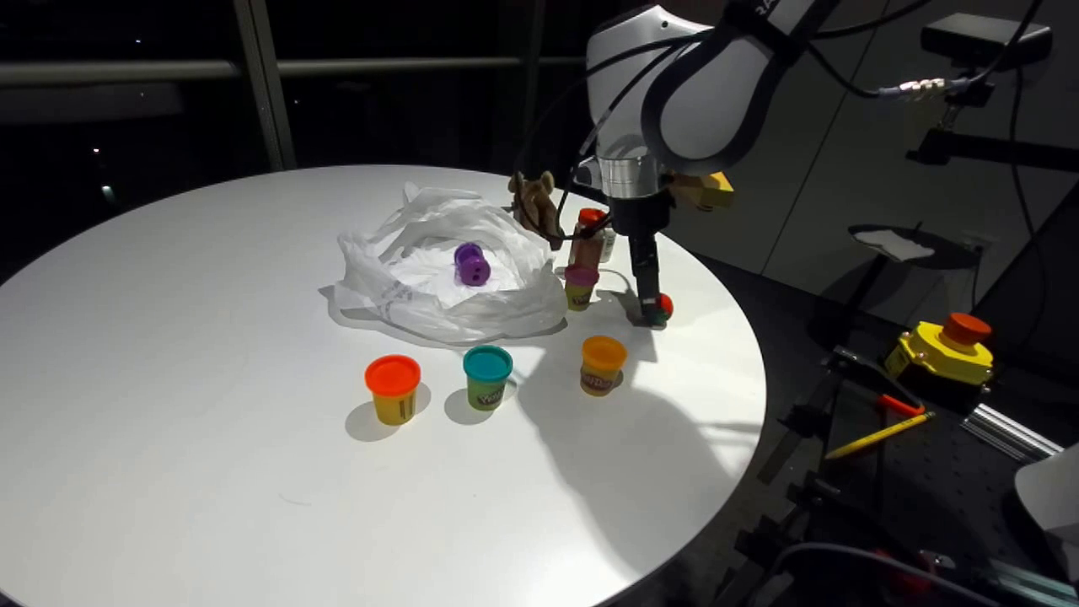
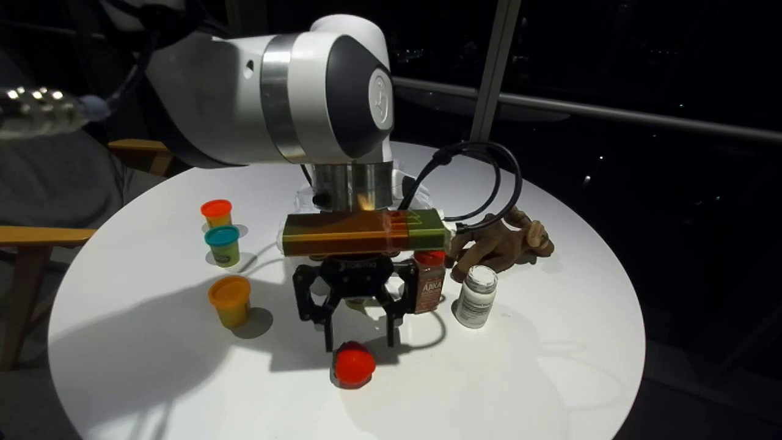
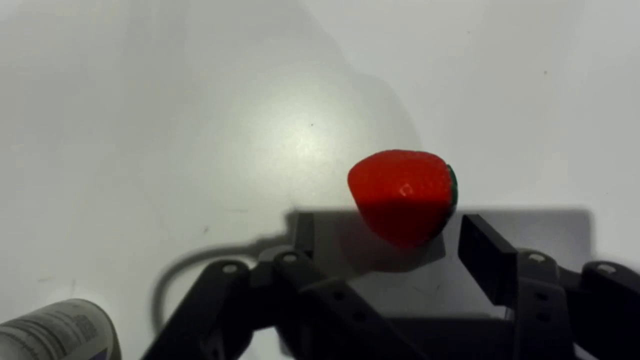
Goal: Remove the objects from the plastic and put them on the table
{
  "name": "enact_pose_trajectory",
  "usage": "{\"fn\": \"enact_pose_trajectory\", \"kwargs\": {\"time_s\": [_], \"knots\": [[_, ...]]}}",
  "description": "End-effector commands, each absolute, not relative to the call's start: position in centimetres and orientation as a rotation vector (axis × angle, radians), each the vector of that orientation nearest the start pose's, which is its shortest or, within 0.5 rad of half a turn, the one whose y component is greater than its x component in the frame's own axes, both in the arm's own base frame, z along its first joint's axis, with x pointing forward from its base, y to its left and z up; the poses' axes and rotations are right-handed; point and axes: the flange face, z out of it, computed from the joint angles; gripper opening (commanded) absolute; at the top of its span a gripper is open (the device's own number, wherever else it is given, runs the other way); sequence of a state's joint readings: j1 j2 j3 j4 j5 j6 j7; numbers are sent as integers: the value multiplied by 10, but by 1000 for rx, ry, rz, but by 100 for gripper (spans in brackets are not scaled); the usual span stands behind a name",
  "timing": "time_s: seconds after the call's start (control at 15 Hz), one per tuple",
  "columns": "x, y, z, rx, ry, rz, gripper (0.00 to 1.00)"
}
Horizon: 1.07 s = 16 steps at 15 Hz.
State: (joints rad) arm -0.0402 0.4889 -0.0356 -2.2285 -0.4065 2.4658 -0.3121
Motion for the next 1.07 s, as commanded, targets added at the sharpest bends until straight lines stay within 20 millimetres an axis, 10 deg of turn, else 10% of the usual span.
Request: {"fn": "enact_pose_trajectory", "kwargs": {"time_s": [0.0, 0.4, 1.0], "knots": [[518, -31, 160, -3191, -1133, 381, 100], [551, 25, 205, -3199, -1178, 240, 100], [663, 116, 200, -3332, -346, -40, 100]]}}
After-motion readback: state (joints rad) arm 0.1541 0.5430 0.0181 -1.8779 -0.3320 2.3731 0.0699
